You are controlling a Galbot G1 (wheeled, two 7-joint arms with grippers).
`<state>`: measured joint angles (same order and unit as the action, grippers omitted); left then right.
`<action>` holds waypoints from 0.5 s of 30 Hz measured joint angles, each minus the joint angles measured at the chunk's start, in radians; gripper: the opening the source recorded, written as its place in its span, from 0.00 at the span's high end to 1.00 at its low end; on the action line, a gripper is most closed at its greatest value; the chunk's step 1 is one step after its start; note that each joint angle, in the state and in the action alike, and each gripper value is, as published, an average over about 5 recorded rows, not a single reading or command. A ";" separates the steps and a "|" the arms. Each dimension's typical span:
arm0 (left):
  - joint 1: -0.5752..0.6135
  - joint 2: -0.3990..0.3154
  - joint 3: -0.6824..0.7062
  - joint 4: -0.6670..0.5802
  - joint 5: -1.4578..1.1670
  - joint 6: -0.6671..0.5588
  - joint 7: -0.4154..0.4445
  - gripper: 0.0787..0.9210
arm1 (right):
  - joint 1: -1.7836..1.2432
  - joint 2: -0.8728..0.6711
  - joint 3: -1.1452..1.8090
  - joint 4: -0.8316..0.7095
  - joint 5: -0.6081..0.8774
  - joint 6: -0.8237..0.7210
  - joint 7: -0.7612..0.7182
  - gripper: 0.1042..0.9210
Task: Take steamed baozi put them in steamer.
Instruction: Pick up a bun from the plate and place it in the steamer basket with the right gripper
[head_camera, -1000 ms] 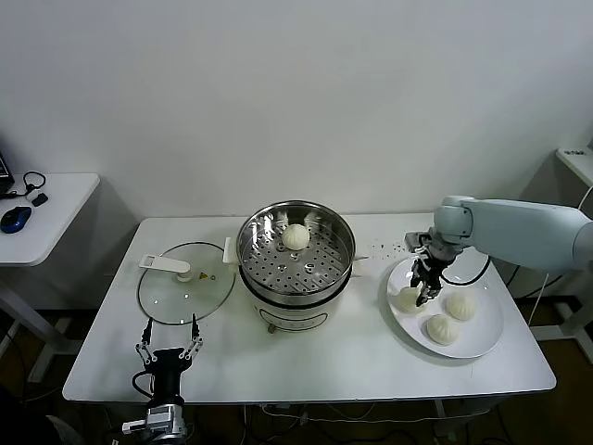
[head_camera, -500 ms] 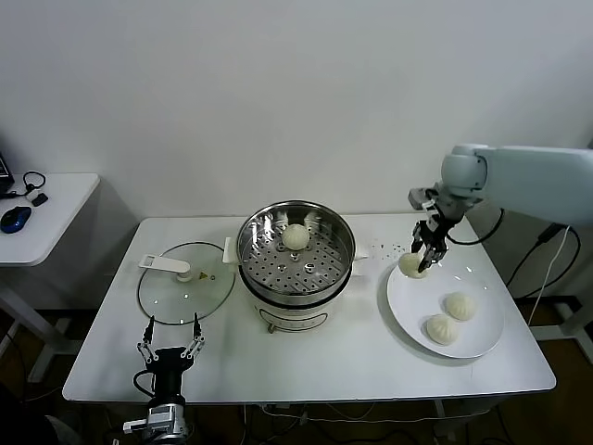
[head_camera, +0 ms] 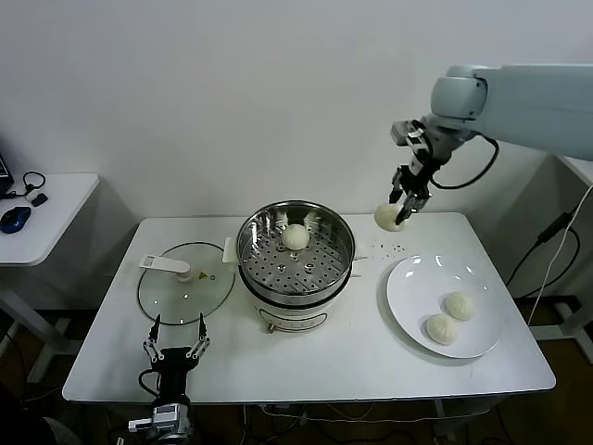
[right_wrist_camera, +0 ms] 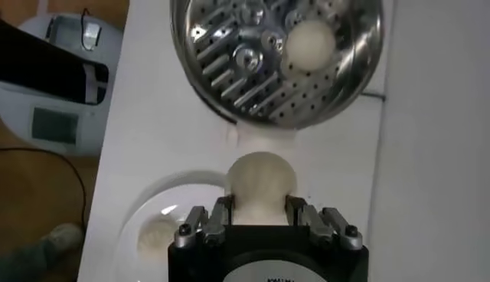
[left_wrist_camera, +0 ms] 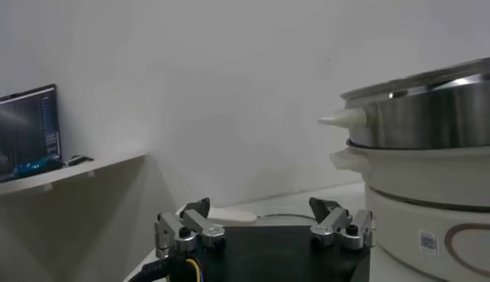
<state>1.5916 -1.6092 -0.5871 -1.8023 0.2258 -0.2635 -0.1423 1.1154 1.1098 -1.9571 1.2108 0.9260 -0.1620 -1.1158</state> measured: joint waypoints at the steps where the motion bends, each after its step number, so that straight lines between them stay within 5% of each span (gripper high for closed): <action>1: 0.001 0.000 0.000 -0.001 0.000 0.001 0.000 0.12 | 0.002 0.015 0.006 -0.003 0.009 -0.003 0.000 0.54; 15: 0.004 0.000 0.007 -0.005 0.003 0.006 0.008 0.12 | -0.067 0.230 0.098 -0.099 0.061 -0.059 0.024 0.54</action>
<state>1.5959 -1.6092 -0.5804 -1.8071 0.2287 -0.2576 -0.1342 1.0488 1.3402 -1.8586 1.1117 0.9866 -0.2209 -1.0918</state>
